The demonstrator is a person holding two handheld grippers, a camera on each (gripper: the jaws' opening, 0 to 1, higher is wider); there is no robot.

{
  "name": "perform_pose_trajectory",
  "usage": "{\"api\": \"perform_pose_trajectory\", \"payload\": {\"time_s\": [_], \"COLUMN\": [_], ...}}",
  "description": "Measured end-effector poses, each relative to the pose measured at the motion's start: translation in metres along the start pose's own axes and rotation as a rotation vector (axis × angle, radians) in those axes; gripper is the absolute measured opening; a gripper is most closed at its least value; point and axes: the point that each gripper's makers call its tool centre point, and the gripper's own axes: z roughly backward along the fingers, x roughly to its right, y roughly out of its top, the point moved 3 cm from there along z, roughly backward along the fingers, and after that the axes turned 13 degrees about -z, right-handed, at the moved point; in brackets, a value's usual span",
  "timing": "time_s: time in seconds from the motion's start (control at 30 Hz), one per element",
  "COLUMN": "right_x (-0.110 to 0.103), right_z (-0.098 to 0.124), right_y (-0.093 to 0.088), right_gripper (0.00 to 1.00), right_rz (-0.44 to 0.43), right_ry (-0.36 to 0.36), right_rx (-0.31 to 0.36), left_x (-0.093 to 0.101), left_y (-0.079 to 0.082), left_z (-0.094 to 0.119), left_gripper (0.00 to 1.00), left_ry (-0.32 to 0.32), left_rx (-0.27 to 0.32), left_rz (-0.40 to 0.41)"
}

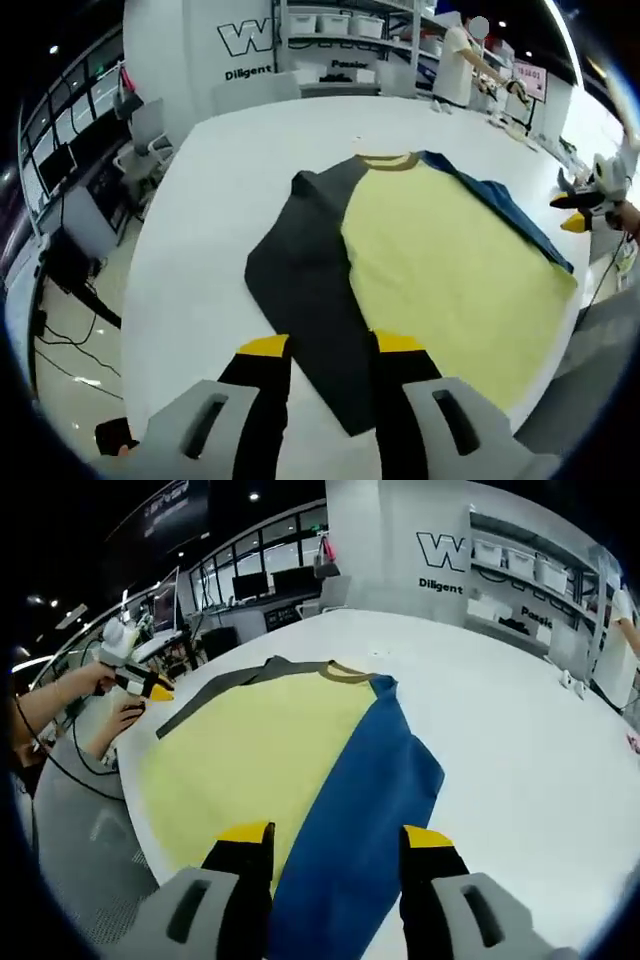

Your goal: Fold the garment on the visible template until the final outline fits inside the template.

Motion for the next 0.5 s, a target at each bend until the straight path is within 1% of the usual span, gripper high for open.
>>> {"api": "perform_pose_trajectory", "payload": {"time_s": [0.1, 0.27, 0.37, 0.5], "right_x": [0.009, 0.023, 0.029, 0.045], "right_z": [-0.012, -0.031, -0.040, -0.058], "right_y": [0.014, 0.031, 0.038, 0.050], "right_gripper": [0.48, 0.48, 0.48, 0.48], "right_rz": [-0.002, 0.001, -0.015, -0.033], "right_ry": [-0.008, -0.026, -0.027, -0.048], "right_rx": [0.011, 0.020, 0.030, 0.045], "left_x": [-0.012, -0.030, -0.042, -0.055], "left_y": [0.007, 0.015, 0.022, 0.028], "left_z": [-0.011, -0.030, -0.039, -0.055], "left_gripper": [0.32, 0.32, 0.29, 0.29], "left_ry": [0.020, 0.042, 0.056, 0.067], "left_rx": [0.007, 0.013, 0.013, 0.005], "left_rz": [0.010, 0.040, 0.027, 0.021]}}
